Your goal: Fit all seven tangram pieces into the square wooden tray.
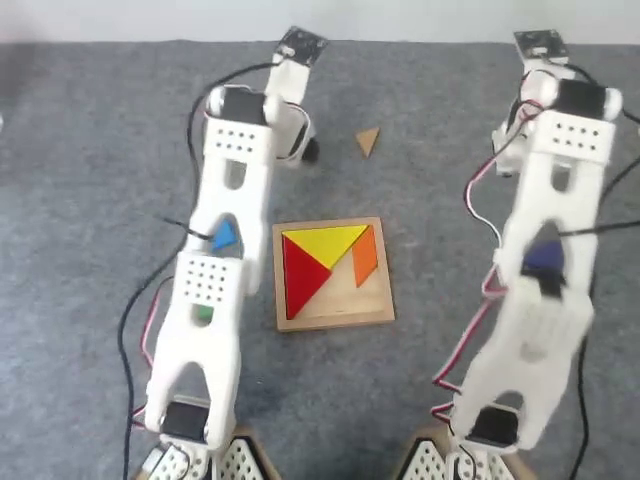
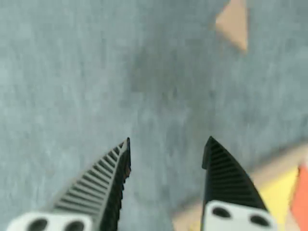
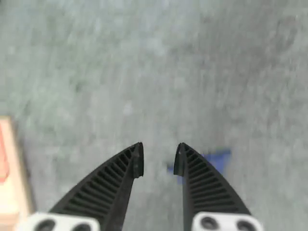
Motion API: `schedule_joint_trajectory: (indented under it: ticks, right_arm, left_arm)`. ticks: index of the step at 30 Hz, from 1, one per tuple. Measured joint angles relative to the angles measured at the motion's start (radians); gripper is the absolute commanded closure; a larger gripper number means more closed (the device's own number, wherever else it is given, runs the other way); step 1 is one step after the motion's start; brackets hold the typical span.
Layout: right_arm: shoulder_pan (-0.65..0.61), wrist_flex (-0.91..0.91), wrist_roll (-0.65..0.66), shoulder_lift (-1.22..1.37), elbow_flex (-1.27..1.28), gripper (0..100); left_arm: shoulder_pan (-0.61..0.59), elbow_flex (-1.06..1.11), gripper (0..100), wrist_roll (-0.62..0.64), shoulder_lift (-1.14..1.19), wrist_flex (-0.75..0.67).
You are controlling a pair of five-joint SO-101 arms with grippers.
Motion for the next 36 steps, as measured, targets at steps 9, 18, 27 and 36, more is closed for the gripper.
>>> schedule_joint_trajectory:
  ticks: [9,18,27,36]
  right_arm:
    - [0.008,-0.565,0.049,-0.658,1.252,84.8]
    - [-0.003,-0.827,0.066,-0.776,1.697,84.8]
    - [-0.014,-0.875,0.075,-0.646,1.657,84.8]
    - [-0.015,-0.875,0.075,-0.640,1.651,84.8]
  left_arm:
    - [0.035,-0.046,76,0.157,0.103,-0.568]
    - [0.038,-0.046,76,0.104,0.180,-0.661]
    - [0.052,-0.104,76,0.094,0.169,-0.192]
    - [0.328,-0.110,76,0.170,0.068,-0.021]
